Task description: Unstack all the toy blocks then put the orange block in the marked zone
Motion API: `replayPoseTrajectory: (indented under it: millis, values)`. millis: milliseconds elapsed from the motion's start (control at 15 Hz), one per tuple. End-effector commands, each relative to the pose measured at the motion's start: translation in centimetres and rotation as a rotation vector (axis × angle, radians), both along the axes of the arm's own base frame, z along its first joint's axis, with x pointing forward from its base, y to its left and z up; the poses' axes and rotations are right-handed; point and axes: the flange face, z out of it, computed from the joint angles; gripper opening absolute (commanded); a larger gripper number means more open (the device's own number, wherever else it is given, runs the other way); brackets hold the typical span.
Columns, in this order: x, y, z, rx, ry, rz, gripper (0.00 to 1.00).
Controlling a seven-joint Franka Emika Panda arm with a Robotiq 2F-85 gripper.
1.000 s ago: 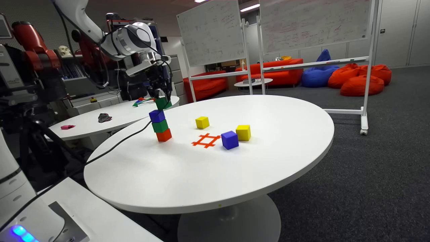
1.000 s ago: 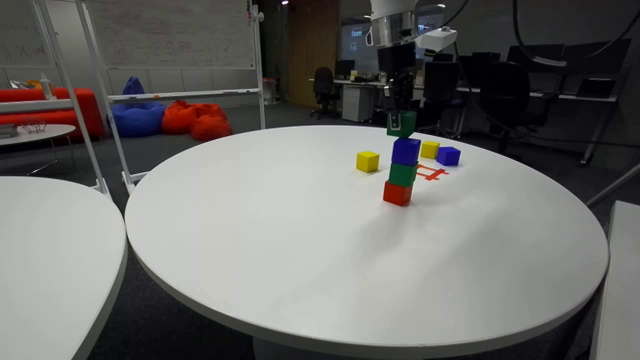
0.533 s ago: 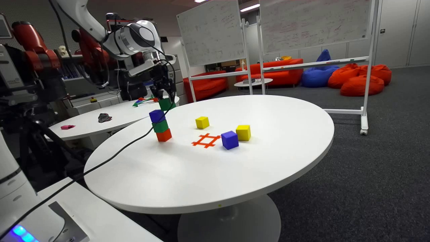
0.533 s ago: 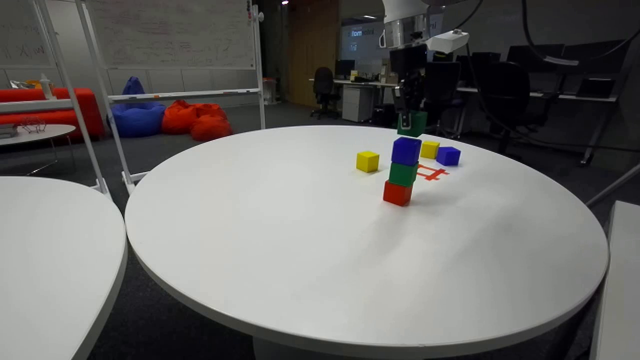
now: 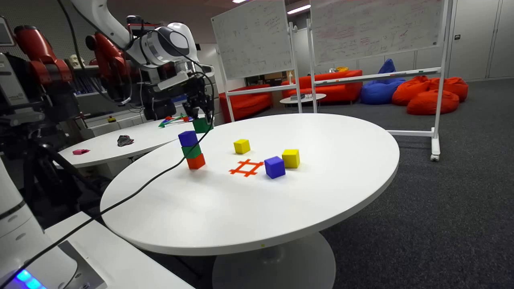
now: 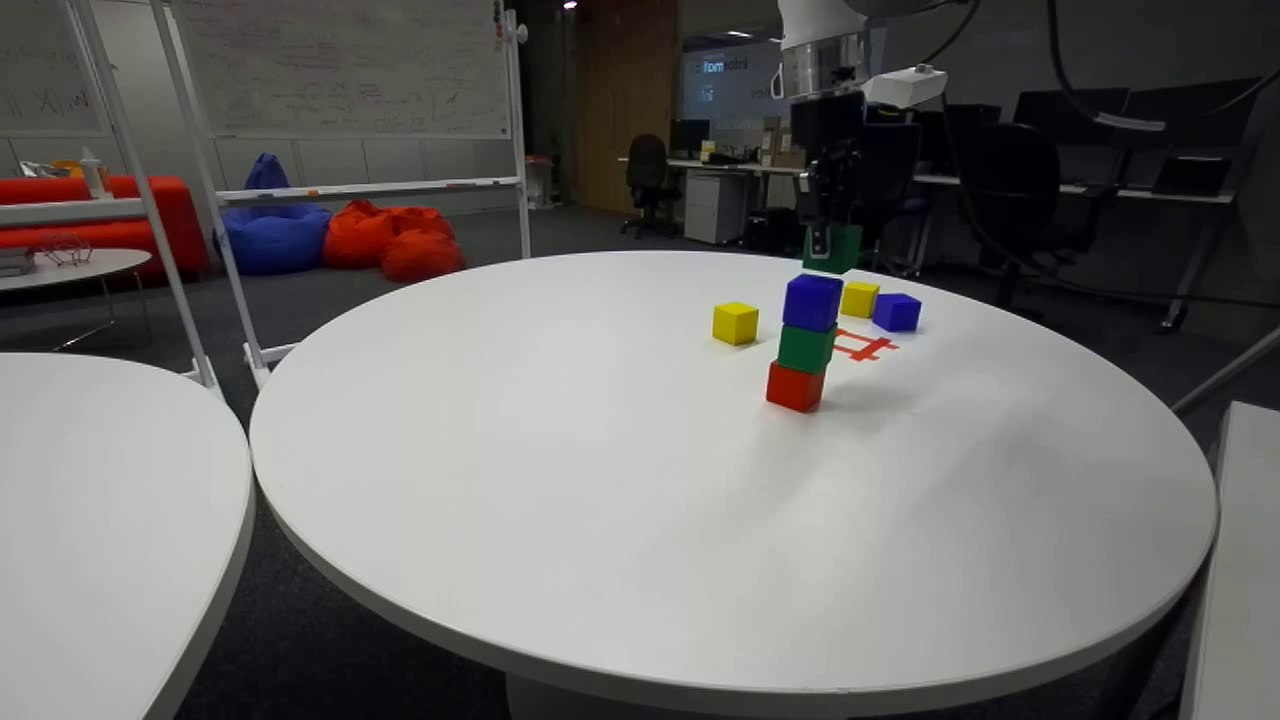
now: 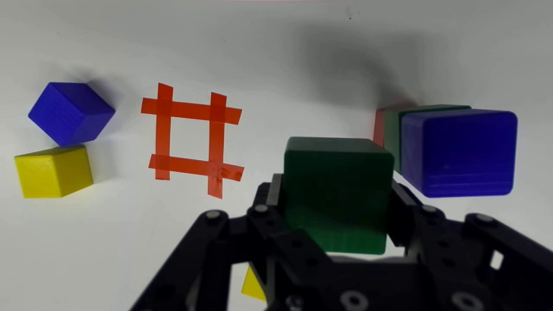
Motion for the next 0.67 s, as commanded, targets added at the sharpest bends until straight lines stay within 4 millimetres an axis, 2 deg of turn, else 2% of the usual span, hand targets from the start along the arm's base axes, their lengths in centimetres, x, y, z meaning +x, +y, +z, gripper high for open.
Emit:
replayPoseTrajectory:
  millis: [0,600]
  values:
    - [-0.9,-1.0,0.9,0.036,-0.031,0.008,0.31]
    - [-0.2,-4.1,0.3,0.086,-0.081,-0.024,0.31]
